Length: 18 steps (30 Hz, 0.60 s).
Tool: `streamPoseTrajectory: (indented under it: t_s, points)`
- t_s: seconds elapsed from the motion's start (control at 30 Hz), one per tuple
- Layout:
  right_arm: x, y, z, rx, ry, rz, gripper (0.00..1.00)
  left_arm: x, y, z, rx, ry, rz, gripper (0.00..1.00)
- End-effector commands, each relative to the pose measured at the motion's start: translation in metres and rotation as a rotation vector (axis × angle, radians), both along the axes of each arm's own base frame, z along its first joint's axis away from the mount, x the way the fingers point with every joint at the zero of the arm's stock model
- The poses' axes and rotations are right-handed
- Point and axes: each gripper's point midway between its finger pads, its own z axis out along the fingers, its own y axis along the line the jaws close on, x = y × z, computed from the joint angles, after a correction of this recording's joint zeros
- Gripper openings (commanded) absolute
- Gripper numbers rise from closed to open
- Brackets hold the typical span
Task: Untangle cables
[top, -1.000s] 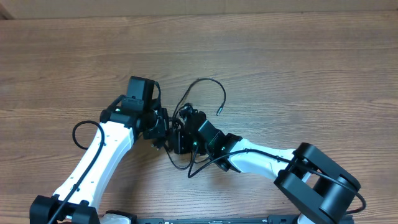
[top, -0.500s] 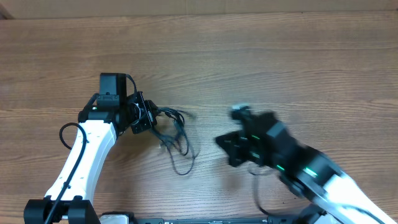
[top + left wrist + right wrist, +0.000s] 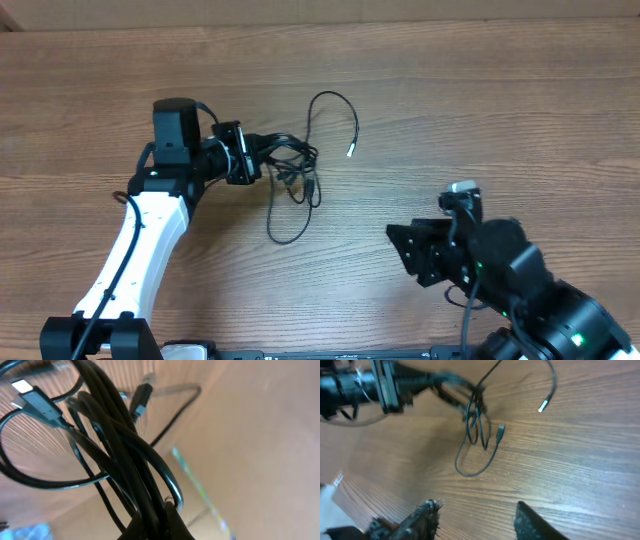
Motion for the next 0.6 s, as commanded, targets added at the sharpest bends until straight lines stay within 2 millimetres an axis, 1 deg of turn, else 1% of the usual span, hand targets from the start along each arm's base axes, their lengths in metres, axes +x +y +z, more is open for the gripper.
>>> streamPoseTrajectory:
  t_s: [0.0, 0.13, 0.2, 0.3, 0.37, 0.47, 0.57]
  points:
    - [0.006, 0.012, -0.009, -0.016, 0.026, 0.039, 0.5, -0.005, -0.027, 0.03, -0.068, -0.129, -0.149, 0.04]
    - [0.014, 0.038, -0.014, 0.024, 0.058, 0.11, 0.53, -0.005, -0.039, 0.049, -0.087, -0.205, -0.176, 0.04]
    - [0.022, 0.044, -0.023, 0.009, 0.077, 0.108, 0.59, -0.009, -0.044, 0.054, -0.101, -0.2, -0.181, 0.04]
    - [0.036, 0.055, -0.036, -0.01, 0.095, 0.102, 0.64, -0.015, -0.052, 0.062, -0.109, -0.21, -0.192, 0.04]
    - [0.048, 0.064, -0.045, -0.01, 0.097, 0.101, 0.78, -0.021, -0.057, 0.069, -0.112, -0.226, -0.206, 0.04]
    - [0.061, 0.075, -0.053, 0.001, 0.098, 0.094, 0.84, -0.023, -0.059, 0.075, -0.105, -0.244, -0.202, 0.04]
    - [0.072, 0.085, -0.058, 0.01, 0.086, 0.094, 0.94, -0.027, -0.064, 0.079, -0.099, -0.257, -0.204, 0.05]
